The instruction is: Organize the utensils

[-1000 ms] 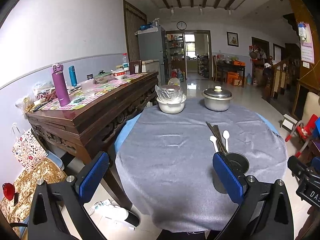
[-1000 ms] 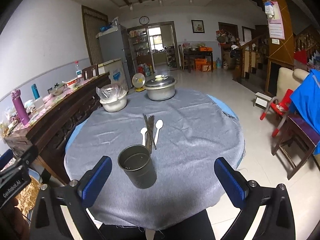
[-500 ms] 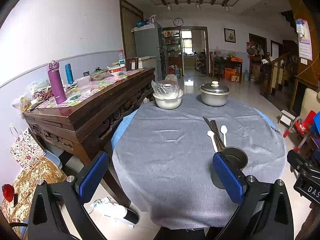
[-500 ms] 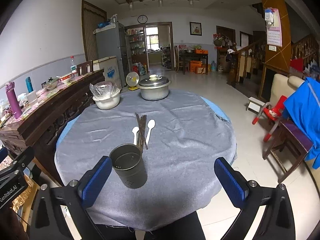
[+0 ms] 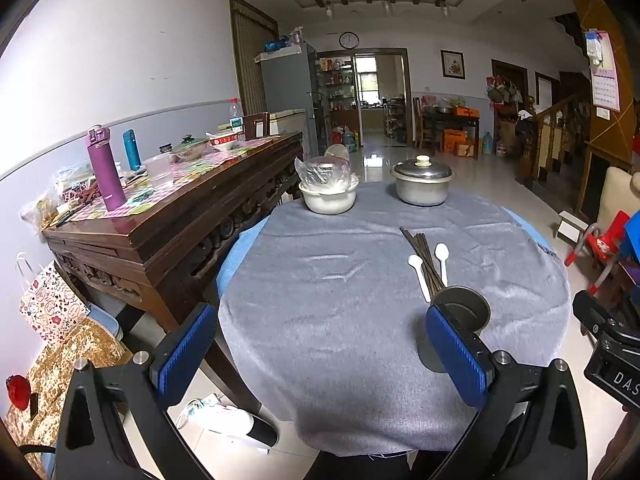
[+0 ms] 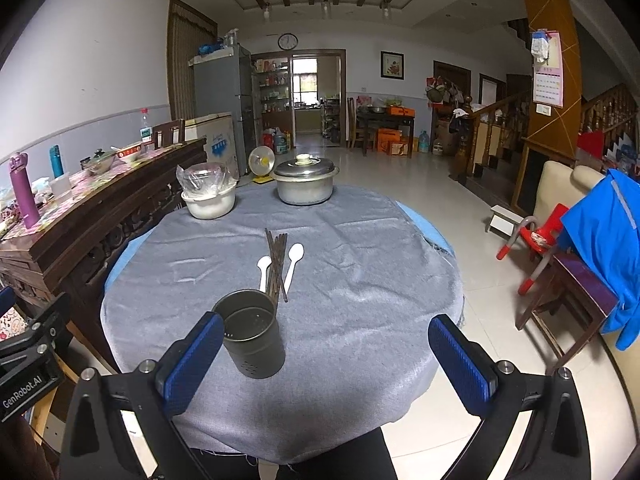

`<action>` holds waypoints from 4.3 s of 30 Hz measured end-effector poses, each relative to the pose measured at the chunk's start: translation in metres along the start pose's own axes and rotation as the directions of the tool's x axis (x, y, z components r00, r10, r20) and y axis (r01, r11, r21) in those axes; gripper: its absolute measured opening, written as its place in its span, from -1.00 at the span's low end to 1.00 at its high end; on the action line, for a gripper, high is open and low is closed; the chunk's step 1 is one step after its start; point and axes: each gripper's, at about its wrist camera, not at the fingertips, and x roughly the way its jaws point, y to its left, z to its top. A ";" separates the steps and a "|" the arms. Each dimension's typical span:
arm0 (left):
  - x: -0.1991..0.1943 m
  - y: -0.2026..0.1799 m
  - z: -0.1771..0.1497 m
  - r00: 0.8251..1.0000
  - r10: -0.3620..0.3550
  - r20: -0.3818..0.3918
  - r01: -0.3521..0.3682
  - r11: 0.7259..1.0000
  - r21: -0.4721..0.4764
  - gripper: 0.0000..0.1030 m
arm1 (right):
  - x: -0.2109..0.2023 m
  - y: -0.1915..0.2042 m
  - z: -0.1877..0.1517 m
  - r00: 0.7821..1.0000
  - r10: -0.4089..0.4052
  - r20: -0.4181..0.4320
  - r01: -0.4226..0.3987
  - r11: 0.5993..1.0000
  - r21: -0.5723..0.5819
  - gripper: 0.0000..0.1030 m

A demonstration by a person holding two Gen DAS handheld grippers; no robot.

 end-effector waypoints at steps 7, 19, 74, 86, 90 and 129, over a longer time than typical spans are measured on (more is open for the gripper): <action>0.006 -0.005 0.001 1.000 -0.012 -0.009 0.012 1.000 -0.001 1.00 | 0.005 -0.004 0.000 1.000 -0.001 -0.005 0.001 1.000 0.005 1.00; 0.042 0.005 0.019 0.997 -0.036 -0.068 0.034 0.999 -0.020 1.00 | 0.037 -0.005 0.009 0.998 0.034 -0.054 -0.034 0.999 0.007 1.00; 0.418 -0.107 0.042 0.645 -0.563 -0.517 0.453 0.826 -0.335 -1.00 | 0.440 -0.033 0.068 0.801 0.510 -0.313 -0.388 0.841 0.378 -0.94; 0.427 -0.122 0.037 0.605 -0.586 -0.539 0.444 0.810 -0.383 -0.46 | 0.423 -0.041 0.062 0.798 0.525 -0.295 -0.403 0.829 0.388 -0.94; 0.427 -0.135 0.038 0.590 -0.604 -0.536 0.457 0.797 -0.394 -0.44 | 0.421 -0.046 0.061 0.800 0.527 -0.285 -0.405 0.826 0.391 -0.94; 0.396 -0.133 0.050 0.632 -0.601 -0.489 0.521 0.797 -0.306 -1.00 | 0.342 -0.055 0.068 0.871 0.457 -0.182 -0.393 0.868 0.303 -0.94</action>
